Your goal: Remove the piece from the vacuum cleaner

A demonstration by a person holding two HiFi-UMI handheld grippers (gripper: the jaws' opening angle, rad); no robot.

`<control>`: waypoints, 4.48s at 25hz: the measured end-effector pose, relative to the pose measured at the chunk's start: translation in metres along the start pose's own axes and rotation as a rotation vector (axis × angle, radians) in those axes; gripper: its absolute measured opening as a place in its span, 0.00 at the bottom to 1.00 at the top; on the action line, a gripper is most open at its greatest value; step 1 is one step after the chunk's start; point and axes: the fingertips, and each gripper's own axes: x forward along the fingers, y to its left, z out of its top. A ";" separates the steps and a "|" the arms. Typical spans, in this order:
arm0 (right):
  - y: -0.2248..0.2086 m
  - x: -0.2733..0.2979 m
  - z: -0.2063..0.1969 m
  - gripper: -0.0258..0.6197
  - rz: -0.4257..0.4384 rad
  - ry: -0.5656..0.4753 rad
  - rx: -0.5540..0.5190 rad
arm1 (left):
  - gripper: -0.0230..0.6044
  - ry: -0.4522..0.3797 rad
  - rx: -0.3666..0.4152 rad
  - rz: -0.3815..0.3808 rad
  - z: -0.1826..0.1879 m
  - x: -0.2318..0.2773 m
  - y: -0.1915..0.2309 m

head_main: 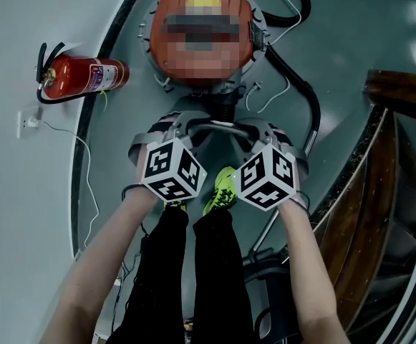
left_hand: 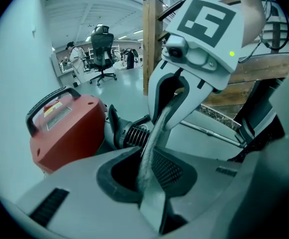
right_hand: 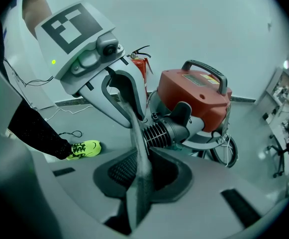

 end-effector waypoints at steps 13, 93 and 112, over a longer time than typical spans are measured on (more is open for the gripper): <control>0.009 -0.003 -0.002 0.14 0.009 -0.001 -0.004 | 0.15 0.007 0.005 -0.008 -0.002 -0.004 -0.010; 0.142 0.082 -0.068 0.14 0.157 0.055 0.173 | 0.15 0.081 -0.053 -0.178 -0.120 0.037 -0.128; 0.137 0.085 -0.073 0.21 0.187 0.053 0.250 | 0.29 0.070 -0.081 -0.210 -0.123 0.040 -0.127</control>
